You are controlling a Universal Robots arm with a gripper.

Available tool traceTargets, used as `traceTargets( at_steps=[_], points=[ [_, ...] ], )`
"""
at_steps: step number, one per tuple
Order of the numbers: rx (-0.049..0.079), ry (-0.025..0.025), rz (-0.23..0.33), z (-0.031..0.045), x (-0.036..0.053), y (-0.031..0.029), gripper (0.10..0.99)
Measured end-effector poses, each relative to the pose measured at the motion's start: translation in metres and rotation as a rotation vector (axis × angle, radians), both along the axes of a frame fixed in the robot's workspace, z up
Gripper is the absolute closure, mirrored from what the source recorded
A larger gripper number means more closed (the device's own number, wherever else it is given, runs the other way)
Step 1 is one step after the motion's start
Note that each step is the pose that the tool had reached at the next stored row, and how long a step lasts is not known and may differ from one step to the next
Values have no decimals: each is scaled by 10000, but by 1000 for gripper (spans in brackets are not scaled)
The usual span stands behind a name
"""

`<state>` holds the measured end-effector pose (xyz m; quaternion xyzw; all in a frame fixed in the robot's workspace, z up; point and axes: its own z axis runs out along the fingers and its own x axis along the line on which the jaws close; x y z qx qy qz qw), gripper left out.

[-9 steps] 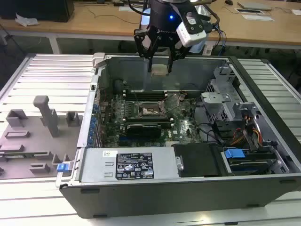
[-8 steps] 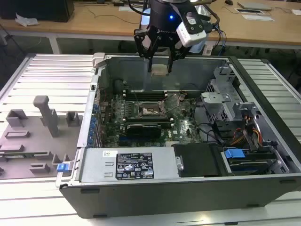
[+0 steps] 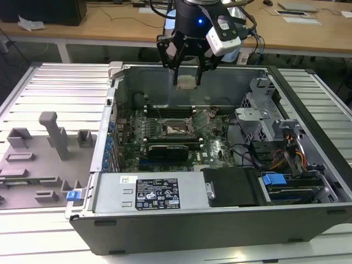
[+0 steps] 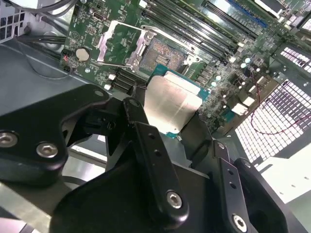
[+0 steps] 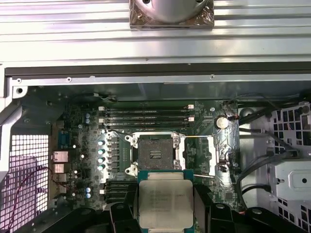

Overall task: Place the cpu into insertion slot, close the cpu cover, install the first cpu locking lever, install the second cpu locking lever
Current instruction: 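Place the cpu into insertion slot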

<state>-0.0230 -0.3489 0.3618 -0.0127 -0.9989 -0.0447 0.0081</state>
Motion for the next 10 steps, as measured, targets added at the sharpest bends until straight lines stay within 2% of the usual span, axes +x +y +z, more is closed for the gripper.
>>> traceTargets(
  at_steps=[6, 10],
  points=[
    [-26, -6, -1, -44, -1, 0, 545],
    [-129, -8, -1, -73, -1, 0, 545]
  ],
)
